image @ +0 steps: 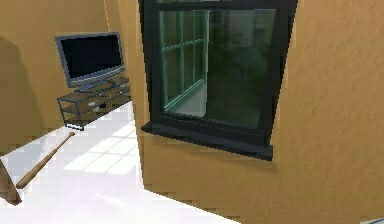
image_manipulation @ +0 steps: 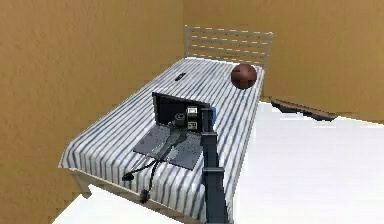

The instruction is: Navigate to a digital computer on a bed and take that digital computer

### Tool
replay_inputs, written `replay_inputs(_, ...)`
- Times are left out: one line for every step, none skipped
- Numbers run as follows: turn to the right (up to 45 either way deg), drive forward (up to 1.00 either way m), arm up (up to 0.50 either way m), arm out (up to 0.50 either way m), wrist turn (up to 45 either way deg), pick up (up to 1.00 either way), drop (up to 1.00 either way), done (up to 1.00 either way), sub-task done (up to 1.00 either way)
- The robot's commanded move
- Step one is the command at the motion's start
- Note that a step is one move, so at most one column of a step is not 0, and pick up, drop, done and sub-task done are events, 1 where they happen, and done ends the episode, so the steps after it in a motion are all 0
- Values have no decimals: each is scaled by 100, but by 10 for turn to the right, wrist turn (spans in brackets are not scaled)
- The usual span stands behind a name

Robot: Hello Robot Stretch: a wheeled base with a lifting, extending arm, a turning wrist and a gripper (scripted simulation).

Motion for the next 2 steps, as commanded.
replay_inputs(0, 0, 0, 0, 450, 0, 0, 0, 0)
replay_inputs(0, 0, 0, 0, 450, 0, 0, 0, 0)
